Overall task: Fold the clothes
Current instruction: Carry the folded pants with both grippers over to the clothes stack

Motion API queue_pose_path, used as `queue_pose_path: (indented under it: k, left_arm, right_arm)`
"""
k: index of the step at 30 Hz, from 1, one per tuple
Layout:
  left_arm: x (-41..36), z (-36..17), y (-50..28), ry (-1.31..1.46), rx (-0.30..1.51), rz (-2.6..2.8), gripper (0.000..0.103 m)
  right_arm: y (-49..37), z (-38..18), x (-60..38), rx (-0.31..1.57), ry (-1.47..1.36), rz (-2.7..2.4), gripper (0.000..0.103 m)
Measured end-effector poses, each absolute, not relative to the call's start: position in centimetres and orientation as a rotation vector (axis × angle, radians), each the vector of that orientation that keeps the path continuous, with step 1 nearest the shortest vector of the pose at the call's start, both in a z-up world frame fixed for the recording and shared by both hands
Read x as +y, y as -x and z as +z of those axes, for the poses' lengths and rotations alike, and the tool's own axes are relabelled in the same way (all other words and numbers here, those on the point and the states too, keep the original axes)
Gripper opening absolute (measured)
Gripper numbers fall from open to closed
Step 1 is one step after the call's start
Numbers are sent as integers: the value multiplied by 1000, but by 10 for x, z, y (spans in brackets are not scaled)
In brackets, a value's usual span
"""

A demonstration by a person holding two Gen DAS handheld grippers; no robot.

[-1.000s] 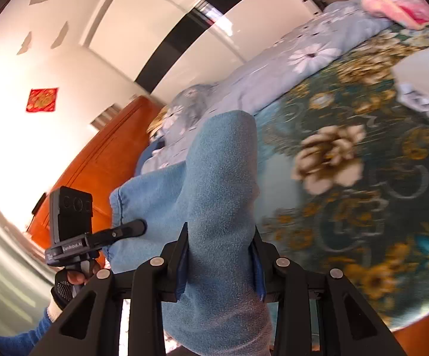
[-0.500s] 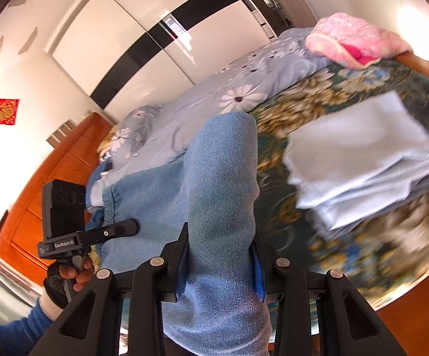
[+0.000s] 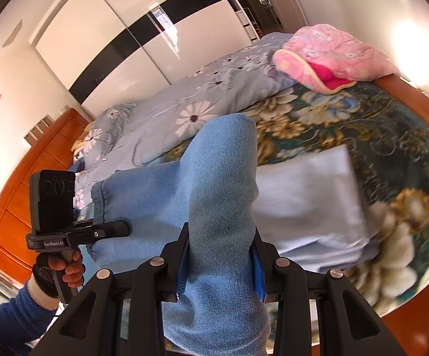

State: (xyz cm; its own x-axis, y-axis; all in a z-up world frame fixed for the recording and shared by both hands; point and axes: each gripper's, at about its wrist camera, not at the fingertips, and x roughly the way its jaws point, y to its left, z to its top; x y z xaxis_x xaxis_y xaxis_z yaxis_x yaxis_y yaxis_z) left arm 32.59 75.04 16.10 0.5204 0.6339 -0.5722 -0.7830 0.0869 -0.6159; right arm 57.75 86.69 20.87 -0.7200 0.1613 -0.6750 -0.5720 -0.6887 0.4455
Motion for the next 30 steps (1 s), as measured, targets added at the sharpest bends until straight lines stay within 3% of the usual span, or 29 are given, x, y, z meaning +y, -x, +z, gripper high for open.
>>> queue_pose_path:
  k: [10,23,30]
  left_arm:
    - [800,139,-346,1026,164,1079,32]
    - [818,67,-329,1113,178,1129,33]
    - [819,65,-329,1130,189,1139,35]
  right_arm:
    - [-585,197,943,881,948,2391,37]
    - [-566,106,981,992,1042,2350,37]
    - [-565,100,982,991,1038,2327,37]
